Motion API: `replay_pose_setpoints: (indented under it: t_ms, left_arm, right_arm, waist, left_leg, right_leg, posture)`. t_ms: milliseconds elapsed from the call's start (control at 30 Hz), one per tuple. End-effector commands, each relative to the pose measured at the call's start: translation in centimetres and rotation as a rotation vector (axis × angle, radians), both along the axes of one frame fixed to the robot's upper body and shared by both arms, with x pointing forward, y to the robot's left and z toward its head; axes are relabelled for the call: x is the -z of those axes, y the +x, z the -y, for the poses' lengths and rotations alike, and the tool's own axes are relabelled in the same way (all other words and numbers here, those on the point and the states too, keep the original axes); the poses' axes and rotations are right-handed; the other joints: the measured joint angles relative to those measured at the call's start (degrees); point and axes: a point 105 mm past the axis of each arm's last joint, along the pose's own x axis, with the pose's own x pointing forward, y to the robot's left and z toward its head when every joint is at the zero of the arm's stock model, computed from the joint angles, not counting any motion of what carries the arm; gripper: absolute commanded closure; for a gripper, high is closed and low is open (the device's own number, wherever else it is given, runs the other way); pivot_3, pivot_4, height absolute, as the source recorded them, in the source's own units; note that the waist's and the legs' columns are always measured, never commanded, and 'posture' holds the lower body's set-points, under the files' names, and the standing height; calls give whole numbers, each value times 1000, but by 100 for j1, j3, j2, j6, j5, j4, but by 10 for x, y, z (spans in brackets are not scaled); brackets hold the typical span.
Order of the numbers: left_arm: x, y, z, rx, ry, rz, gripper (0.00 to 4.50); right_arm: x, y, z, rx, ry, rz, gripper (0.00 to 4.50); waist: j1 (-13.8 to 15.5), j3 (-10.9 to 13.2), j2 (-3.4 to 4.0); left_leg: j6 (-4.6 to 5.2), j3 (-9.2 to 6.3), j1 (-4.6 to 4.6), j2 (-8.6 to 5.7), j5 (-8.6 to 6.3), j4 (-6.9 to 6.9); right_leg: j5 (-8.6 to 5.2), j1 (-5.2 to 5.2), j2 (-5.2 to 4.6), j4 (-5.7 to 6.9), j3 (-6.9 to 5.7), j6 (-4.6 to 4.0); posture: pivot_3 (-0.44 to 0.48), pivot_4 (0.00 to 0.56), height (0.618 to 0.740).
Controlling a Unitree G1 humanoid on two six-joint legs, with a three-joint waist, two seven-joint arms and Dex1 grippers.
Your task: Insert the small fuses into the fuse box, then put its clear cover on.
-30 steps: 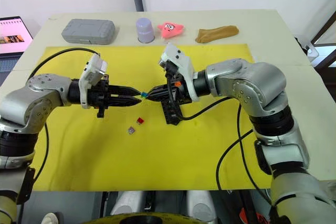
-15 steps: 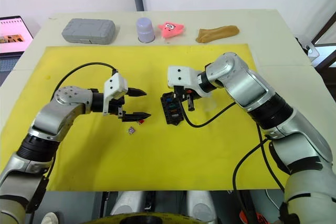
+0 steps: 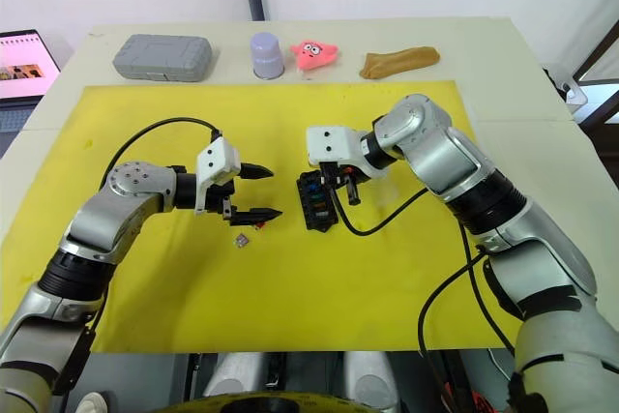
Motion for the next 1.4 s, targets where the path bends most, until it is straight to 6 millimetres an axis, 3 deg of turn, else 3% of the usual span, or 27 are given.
replay_pose_setpoints:
  t_ms: [33, 800, 1167, 1400]
  left_arm:
    - [-9, -2, 2, 14, -9, 54, 67]
    - [-11, 3, -1, -8, -5, 83, 67]
    - [-13, 5, -2, -16, -6, 91, 67]
    - [-13, 6, 0, -16, -10, 97, 67]
  right_arm:
    - [-16, 5, -3, -24, -4, 72, 4500]
    - [-2, 8, -2, -103, -115, 54, 4500]
    - [-14, 10, -4, -114, -117, 46, 4500]
    - [-5, 12, -4, -93, -145, 9, 4500]
  waist:
    - [2, 0, 0]
    - [-3, -1, 0]
    - [-2, -1, 1]
    - [-2, -1, 1]
  left_leg:
    - [0, 0, 0, 0, 0, 0]
    - [-2, 0, 3, -1, 1, 1]
    - [-3, -1, 4, -1, 2, 1]
    - [-3, -1, 4, -1, 2, 2]
  right_leg:
    - [0, 0, 0, 0, 0, 0]
    - [0, 2, 0, 2, 0, 0]
    - [0, 3, 0, 3, -1, 0]
    - [0, 3, -1, 3, -1, 0]
  posture:
    - [0, 150, 740]
    - [0, 150, 740]
    - [0, 150, 740]
    - [0, 150, 740]
